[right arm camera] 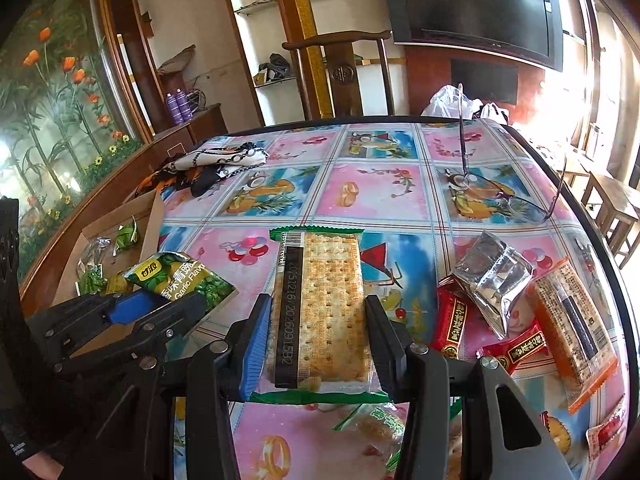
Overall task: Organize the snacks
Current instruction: 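Lift and carry the cracker packet and green-yellow packet toward the box with both grippers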
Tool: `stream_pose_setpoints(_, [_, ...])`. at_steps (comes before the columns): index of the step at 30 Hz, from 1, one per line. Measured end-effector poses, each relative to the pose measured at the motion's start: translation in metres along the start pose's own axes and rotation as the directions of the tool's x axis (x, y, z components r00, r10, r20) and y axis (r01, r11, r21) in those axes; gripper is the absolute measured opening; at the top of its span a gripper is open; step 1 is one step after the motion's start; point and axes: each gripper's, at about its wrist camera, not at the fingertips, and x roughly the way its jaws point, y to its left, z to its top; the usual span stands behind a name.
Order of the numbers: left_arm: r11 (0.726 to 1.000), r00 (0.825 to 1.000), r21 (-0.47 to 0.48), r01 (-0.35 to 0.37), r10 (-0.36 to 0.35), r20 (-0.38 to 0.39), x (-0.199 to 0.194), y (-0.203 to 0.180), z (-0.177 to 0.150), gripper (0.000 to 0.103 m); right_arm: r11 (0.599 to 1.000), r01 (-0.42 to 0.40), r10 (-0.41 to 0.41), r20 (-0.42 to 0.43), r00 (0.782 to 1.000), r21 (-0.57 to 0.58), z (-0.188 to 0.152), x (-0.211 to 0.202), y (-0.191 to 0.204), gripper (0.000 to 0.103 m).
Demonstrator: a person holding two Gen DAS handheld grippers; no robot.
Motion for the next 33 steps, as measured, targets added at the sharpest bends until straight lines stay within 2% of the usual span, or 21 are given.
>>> stream_pose_setpoints(17, [0.999, 0.999, -0.037, -0.030, 0.031, 0.033, -0.009, 0.013, 0.004, 0.028, 0.999, -0.019, 0.020, 0.021, 1.000, -0.050, -0.002, -0.003, 0.016, 0.049])
stream_pose_setpoints(33, [0.994, 0.999, -0.107, -0.021, 0.026, 0.047, -0.021, 0.037, 0.010, 0.029, 0.995, -0.060, 0.062, 0.025, 0.998, -0.086, -0.005, -0.003, 0.031, 0.050])
